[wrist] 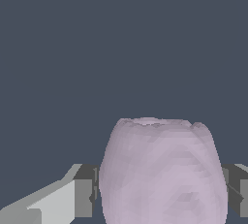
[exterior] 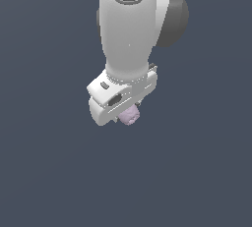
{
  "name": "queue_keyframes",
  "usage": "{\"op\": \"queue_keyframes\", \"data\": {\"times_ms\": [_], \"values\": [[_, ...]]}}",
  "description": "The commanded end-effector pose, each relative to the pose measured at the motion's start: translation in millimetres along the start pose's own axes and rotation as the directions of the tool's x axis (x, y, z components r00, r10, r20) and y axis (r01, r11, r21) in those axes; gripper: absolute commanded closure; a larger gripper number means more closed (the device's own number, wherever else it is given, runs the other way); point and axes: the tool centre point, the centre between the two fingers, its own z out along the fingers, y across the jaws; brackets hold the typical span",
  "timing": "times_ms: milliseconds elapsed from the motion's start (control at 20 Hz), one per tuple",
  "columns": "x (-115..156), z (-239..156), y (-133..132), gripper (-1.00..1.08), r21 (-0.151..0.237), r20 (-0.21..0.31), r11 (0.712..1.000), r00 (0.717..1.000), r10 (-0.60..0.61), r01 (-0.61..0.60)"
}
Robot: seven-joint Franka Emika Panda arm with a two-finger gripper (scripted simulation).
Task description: Pick up the object and move it to a goal position.
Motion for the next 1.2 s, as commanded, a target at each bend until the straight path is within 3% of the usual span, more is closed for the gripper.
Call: {"op": "queue_keyframes", "data": {"times_ms": [0, 550, 1150], "values": [[0.2, -26.9, 2.8, 1.08, 0.001, 0.001, 1.0, 1.0, 0.0, 0.0], [3.1, -114.1, 14.8, 1.08, 0.001, 0.001, 1.0, 1.0, 0.001, -0.001], [6.0, -163.5, 22.6, 1.08, 0.0, 0.001, 1.0, 1.0, 0.002, -0.002]]}}
